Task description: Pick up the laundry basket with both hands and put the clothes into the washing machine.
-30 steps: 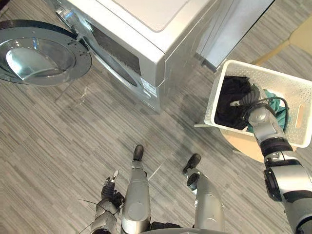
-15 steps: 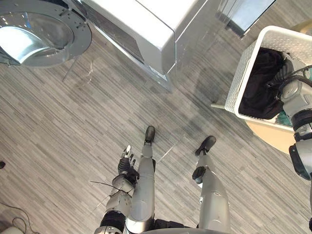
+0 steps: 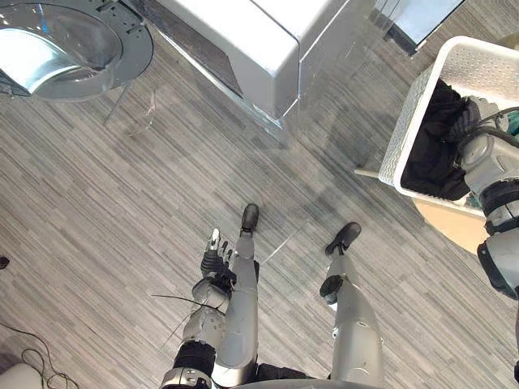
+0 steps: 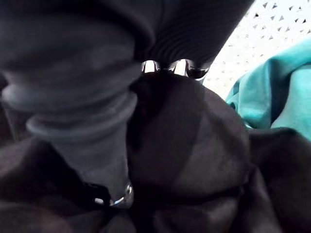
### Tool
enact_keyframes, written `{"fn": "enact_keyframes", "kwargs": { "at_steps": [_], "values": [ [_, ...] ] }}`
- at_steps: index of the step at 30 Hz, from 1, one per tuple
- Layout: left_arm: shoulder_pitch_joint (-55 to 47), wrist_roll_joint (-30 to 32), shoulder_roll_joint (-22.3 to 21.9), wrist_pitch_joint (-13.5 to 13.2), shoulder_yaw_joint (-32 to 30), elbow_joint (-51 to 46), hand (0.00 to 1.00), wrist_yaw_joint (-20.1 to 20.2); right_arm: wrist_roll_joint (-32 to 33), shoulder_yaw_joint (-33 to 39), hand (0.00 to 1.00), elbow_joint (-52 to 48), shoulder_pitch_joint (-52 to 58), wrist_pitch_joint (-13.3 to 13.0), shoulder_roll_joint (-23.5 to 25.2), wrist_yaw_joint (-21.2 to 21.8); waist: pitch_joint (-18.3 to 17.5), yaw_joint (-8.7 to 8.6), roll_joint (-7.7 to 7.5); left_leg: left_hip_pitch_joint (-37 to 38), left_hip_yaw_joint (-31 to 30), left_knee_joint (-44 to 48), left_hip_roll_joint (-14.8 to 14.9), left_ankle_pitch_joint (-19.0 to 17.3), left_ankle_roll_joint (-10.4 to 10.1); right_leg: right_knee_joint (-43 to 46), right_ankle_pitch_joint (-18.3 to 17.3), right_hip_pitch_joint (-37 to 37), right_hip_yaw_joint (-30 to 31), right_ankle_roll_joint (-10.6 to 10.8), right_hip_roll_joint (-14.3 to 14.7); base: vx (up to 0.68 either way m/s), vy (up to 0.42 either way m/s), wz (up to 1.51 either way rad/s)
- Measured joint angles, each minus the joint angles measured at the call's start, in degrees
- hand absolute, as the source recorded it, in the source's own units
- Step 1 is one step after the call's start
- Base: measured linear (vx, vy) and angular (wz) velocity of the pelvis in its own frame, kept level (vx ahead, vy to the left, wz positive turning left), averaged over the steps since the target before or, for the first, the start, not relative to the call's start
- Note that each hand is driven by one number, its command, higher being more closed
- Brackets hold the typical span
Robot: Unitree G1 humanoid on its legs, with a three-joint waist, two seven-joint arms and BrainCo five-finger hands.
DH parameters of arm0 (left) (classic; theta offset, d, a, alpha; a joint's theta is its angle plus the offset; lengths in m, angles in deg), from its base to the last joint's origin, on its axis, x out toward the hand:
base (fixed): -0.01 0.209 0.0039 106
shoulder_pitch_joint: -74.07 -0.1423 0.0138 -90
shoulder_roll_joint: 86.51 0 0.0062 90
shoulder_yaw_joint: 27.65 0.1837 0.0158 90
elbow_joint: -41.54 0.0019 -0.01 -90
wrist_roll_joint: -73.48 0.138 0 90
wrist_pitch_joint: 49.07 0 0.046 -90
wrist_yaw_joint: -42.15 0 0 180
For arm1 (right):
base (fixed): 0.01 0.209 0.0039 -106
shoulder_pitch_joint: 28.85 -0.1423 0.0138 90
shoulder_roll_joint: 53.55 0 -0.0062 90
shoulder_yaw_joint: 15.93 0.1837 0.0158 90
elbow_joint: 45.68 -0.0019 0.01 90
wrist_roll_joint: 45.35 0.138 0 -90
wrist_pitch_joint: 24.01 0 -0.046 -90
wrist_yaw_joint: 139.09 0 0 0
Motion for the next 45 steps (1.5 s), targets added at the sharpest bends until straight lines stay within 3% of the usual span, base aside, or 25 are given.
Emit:
{"fn": "enact_keyframes", "kwargs": {
  "at_steps": [6,11,17,21,28,32,34,38,40,45],
  "values": [
    [-0.1,-0.8,0.0,0.0,-0.8,-0.9,0.0,-0.4,3.8,14.2,1.0,-8.0,10.1,0.2,4.9,-2.4,0.2,-0.75,-0.89,4.0,1.9,1.0,0.8,-0.6,-0.1,0.5,-0.1,3.3,1.6,-0.1,0.4,-0.03,0.027,-0.11],
    [-0.9,-0.1,0.7,-0.1,-1.1,-1.1,0.0,-0.3,5.1,28.0,1.0,-17.5,16.6,0.0,8.9,-6.3,0.0,-2.17,-3.39,8.1,3.1,2.9,2.3,-1.9,-0.4,1.1,-1.1,6.9,2.4,-0.7,1.8,-0.05,-0.001,-0.16],
    [-3.4,2.6,3.5,0.1,0.7,-1.8,0.0,-0.3,6.6,40.2,1.0,-26.9,23.0,0.0,10.3,-9.8,-0.6,-3.72,-5.14,14.7,4.4,0.7,2.2,-1.9,-0.2,0.9,-1.5,11.6,3.5,-0.3,2.2,-0.02,0.001,-0.06],
    [-7.3,7.6,7.4,0.1,2.8,-5.5,0.0,-0.2,6.9,46.0,1.0,-34.1,28.0,-0.1,12.6,-12.0,-4.0,-5.2,-6.74,17.5,5.2,-0.4,1.7,-2.0,-0.1,0.8,-1.7,13.2,4.7,0.1,1.9,0.03,0.021,-0.06],
    [-11.3,23.8,12.4,0.9,5.1,-20.7,0.0,1.1,6.8,48.4,1.0,-52.4,40.6,-2.9,20.2,-13.1,-10.1,-7.15,-6.83,24.5,8.2,1.4,2.2,-5.5,0.0,0.1,-2.5,19.4,7.6,1.1,2.7,0.08,0.041,-0.19],
    [-11.3,32.0,17.5,0.7,5.1,-29.5,0.0,2.2,6.9,47.7,1.0,-63.9,48.7,-5.5,22.6,-9.8,-14.3,-9.56,-6.88,29.9,11.1,2.8,3.7,-8.7,-0.7,-3.1,-2.4,25.1,9.5,1.3,4.5,0.08,0.031,-0.32],
    [-14.6,35.9,20.3,1.3,4.2,-30.8,0.0,1.6,7.4,47.9,1.0,-71.5,54.8,-8.7,22.7,-6.1,-18.0,-9.75,-6.65,32.4,13.4,2.7,5.0,-10.2,-1.3,-5.7,-2.1,27.3,11.3,1.6,6.0,0.12,0.014,-0.44],
    [-15.1,37.6,22.4,2.4,4.3,-31.1,0.0,1.5,11.7,46.1,1.0,-75.8,56.7,-11.1,22.6,-0.8,-19.5,-9.76,-6.85,33.5,14.1,2.4,5.2,-10.4,-1.5,-7.7,-1.2,28.6,12.1,1.5,6.6,0.05,0.001,-0.11],
    [-15.1,37.6,22.8,2.6,4.6,-32.7,0.0,1.4,15.7,42.4,1.0,-78.6,57.2,-12.1,22.8,3.1,-19.6,-9.64,-6.85,33.3,14.5,2.8,5.1,-10.7,-1.9,-8.4,-0.7,28.7,12.6,1.6,6.6,-0.03,0.004,-0.07],
    [-13.6,36.8,23.9,2.7,7.7,-37.0,0.0,1.2,21.8,35.6,1.0,-83.0,58.8,-13.2,22.9,8.5,-20.3,-9.33,-6.62,30.7,14.5,4.7,4.9,-10.8,-1.9,-8.6,-0.7,27.1,14.2,1.6,6.4,-0.05,0.004,0.02]
  ]
}}
